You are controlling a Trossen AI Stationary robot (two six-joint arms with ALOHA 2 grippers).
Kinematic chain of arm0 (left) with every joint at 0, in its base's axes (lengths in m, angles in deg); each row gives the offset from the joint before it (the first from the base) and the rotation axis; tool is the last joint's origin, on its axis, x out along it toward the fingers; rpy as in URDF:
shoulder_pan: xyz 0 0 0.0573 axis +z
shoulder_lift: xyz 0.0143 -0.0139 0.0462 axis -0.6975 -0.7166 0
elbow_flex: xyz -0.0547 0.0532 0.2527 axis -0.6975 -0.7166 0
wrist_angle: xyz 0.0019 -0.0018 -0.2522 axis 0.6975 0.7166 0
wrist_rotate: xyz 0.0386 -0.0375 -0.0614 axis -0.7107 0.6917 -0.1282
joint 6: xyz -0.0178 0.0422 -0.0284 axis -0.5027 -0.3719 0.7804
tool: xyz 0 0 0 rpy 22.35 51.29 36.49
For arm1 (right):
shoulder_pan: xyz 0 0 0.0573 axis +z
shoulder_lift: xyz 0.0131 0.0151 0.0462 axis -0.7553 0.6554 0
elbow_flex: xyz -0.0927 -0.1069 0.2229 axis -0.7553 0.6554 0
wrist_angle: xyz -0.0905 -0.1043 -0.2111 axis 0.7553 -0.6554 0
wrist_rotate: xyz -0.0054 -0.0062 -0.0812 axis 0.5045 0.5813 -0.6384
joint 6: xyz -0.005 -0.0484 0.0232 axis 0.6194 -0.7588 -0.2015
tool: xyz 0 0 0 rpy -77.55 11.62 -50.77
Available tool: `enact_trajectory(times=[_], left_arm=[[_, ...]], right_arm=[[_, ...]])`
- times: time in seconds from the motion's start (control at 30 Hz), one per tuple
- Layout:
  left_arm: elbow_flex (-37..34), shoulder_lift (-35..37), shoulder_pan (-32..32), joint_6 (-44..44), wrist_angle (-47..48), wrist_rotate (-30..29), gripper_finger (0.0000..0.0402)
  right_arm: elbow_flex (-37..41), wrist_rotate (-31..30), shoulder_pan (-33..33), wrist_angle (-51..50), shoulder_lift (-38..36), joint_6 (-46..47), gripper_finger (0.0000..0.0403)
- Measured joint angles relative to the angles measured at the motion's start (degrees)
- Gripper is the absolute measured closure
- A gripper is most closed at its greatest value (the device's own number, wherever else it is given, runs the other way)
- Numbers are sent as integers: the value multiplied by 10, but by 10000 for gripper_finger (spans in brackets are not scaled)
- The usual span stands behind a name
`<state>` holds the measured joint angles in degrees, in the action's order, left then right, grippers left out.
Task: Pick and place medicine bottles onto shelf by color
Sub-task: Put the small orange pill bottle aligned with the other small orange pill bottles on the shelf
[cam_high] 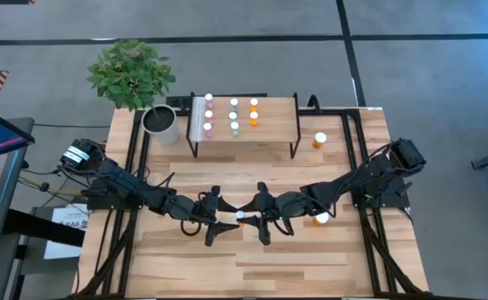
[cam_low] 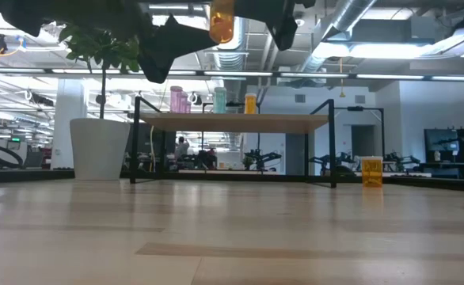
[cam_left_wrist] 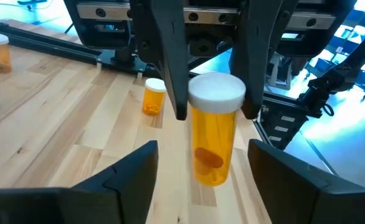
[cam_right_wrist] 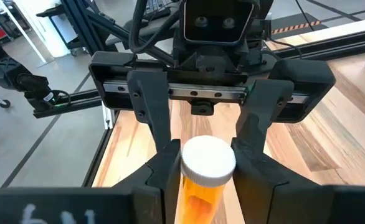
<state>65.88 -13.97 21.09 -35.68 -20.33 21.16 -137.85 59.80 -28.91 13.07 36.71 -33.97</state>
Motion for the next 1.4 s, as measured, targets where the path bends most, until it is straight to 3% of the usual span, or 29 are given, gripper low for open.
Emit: enact_trajectory(times=[0.23, 0.43, 0.9, 1.1, 1.23, 1.4], left_arm=[[0, 0, 0, 7, 5, 1, 150], [0, 49, -3, 27, 91, 2, 142], [-9, 165, -86, 15, 226, -131, 133], [-23, 176, -103, 10, 223, -92, 143], [-24, 166, -99, 1, 227, -98, 152], [-24, 146, -88, -6, 215, -83, 160]], right_arm=[[0, 0, 0, -3, 0, 0, 261], [0, 0, 0, -14, 0, 2, 257], [0, 0, -9, -22, 0, 4, 255], [-1, 0, -32, -47, -20, -7, 255], [0, -3, -55, -58, -51, -31, 255], [0, -51, -95, -82, -92, -74, 255]])
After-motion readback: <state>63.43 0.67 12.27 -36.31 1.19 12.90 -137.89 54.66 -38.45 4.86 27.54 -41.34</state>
